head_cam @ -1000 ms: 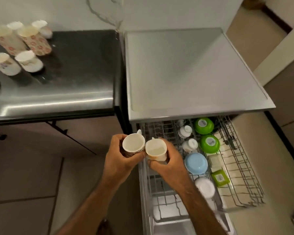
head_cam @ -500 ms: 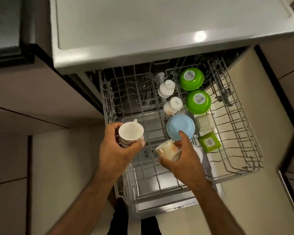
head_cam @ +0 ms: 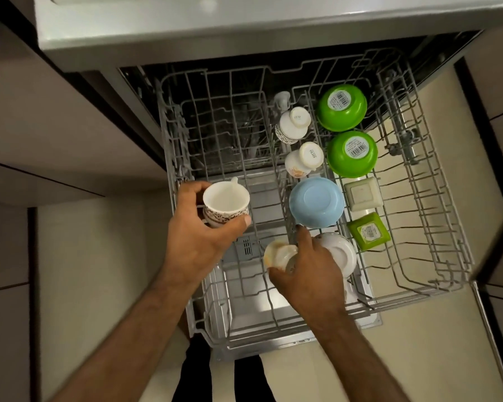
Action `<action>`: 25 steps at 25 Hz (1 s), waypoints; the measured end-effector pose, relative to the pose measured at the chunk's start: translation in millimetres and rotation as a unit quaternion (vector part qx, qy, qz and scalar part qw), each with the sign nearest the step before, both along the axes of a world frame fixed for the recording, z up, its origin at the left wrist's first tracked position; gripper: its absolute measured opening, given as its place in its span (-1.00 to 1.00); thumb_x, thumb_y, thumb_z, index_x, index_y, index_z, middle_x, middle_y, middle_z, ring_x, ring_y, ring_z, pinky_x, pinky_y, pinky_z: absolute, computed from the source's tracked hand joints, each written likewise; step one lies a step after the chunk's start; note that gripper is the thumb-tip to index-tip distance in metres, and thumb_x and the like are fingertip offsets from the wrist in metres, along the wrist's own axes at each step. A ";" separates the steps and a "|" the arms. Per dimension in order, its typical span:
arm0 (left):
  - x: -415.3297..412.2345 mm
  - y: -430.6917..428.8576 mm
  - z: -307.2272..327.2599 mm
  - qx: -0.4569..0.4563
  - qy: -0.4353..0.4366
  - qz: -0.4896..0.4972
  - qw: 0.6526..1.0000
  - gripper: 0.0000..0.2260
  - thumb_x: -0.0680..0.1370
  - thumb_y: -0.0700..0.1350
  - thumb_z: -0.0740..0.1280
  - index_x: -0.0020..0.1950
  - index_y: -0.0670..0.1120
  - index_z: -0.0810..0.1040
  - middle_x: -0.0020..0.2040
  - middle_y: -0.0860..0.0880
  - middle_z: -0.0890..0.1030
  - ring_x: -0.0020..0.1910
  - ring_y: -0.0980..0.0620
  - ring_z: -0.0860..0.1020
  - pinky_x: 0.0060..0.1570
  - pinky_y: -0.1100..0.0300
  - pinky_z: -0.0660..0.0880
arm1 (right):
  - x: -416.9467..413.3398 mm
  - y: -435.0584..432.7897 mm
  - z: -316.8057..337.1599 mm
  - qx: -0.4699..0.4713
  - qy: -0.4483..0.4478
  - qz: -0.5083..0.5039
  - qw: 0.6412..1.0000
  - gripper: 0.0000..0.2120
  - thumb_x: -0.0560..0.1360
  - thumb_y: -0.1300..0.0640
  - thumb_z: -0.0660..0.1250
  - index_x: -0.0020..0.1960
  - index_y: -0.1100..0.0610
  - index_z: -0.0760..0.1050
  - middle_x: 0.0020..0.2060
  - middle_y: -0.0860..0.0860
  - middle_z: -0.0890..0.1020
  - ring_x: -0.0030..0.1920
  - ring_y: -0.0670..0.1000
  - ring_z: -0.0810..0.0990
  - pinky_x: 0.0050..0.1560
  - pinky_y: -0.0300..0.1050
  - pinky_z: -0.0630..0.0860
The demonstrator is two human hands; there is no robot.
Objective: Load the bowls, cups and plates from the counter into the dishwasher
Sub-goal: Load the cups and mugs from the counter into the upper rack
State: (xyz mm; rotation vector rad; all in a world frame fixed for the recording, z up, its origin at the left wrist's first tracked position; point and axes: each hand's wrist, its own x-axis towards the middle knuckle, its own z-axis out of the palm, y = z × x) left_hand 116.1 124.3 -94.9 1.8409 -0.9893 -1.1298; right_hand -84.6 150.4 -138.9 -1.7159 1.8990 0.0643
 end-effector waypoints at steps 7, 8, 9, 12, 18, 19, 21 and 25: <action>-9.7 -0.6 -4.7 0.002 0.000 -0.027 1.000 -0.32 0.34 -0.03 0.66 0.34 0.05 0.38 0.12 0.17 0.54 0.06 0.23 0.59 -0.03 0.37 0.58 | 11.4 4.7 -9.8 -0.009 0.060 0.067 0.996 0.03 0.35 -0.09 0.57 0.58 0.03 -0.02 0.44 0.02 0.42 0.25 0.13 0.55 0.07 0.03 0.60; -9.9 -0.9 -4.3 0.002 0.001 -0.030 1.000 -0.32 0.35 -0.04 0.66 0.35 0.06 0.38 0.12 0.17 0.53 0.06 0.27 0.58 -0.04 0.40 0.56 | 12.0 4.4 -9.6 -0.010 0.066 0.073 0.995 0.03 0.35 -0.08 0.58 0.57 0.02 -0.02 0.45 0.02 0.41 0.26 0.14 0.55 0.06 0.04 0.61; -9.6 -0.9 -4.0 0.002 0.003 -0.032 0.999 -0.32 0.35 -0.04 0.66 0.35 0.06 0.37 0.11 0.17 0.53 0.06 0.32 0.57 -0.05 0.43 0.55 | 12.4 3.7 -9.9 -0.009 0.070 0.077 0.995 0.03 0.35 -0.07 0.58 0.57 0.01 -0.03 0.46 0.02 0.40 0.27 0.13 0.55 0.06 0.04 0.61; -8.7 -0.9 -4.4 0.002 0.007 -0.035 0.999 -0.32 0.35 -0.04 0.66 0.34 0.07 0.37 0.11 0.19 0.52 0.07 0.35 0.55 -0.05 0.44 0.55 | 10.6 3.0 -11.4 -0.005 0.071 0.071 0.995 0.06 0.32 -0.08 0.60 0.57 0.00 -0.02 0.43 0.00 0.42 0.28 0.12 0.54 0.05 0.05 0.62; -7.1 4.1 -8.6 0.005 0.003 -0.041 0.999 -0.31 0.33 0.01 0.67 0.34 0.06 0.39 0.14 0.17 0.54 0.11 0.15 0.59 -0.01 0.41 0.57 | 5.8 9.5 -17.1 -0.017 0.068 0.072 0.995 -0.04 0.28 -0.07 0.64 0.50 -0.03 0.15 0.39 -0.02 0.45 0.25 0.12 0.56 0.03 0.01 0.62; -7.3 4.8 -8.8 0.009 0.003 -0.042 0.999 -0.31 0.33 0.01 0.67 0.34 0.05 0.40 0.15 0.17 0.54 0.12 0.14 0.59 -0.02 0.43 0.56 | 5.9 10.9 -18.6 -0.022 0.066 0.068 0.995 -0.05 0.28 -0.07 0.64 0.50 -0.04 0.16 0.39 -0.02 0.45 0.25 0.12 0.57 0.03 0.01 0.62; -7.1 5.7 -10.7 0.015 -0.002 -0.042 0.999 -0.31 0.33 0.03 0.66 0.35 0.06 0.40 0.15 0.17 0.54 0.13 0.14 0.59 -0.05 0.45 0.55 | 6.2 14.5 -21.0 -0.028 0.064 0.062 0.996 -0.06 0.29 -0.07 0.63 0.51 -0.05 0.16 0.40 -0.01 0.45 0.26 0.13 0.56 0.04 0.02 0.63; -7.4 6.4 -13.7 0.037 0.009 -0.053 0.998 -0.34 0.33 0.05 0.66 0.32 0.08 0.41 0.15 0.17 0.57 0.10 0.18 0.60 -0.06 0.41 0.57 | 3.4 14.5 -21.1 -0.023 0.047 0.074 0.996 -0.05 0.31 -0.08 0.62 0.55 -0.07 0.18 0.45 -0.01 0.40 0.29 0.12 0.55 0.06 0.03 0.63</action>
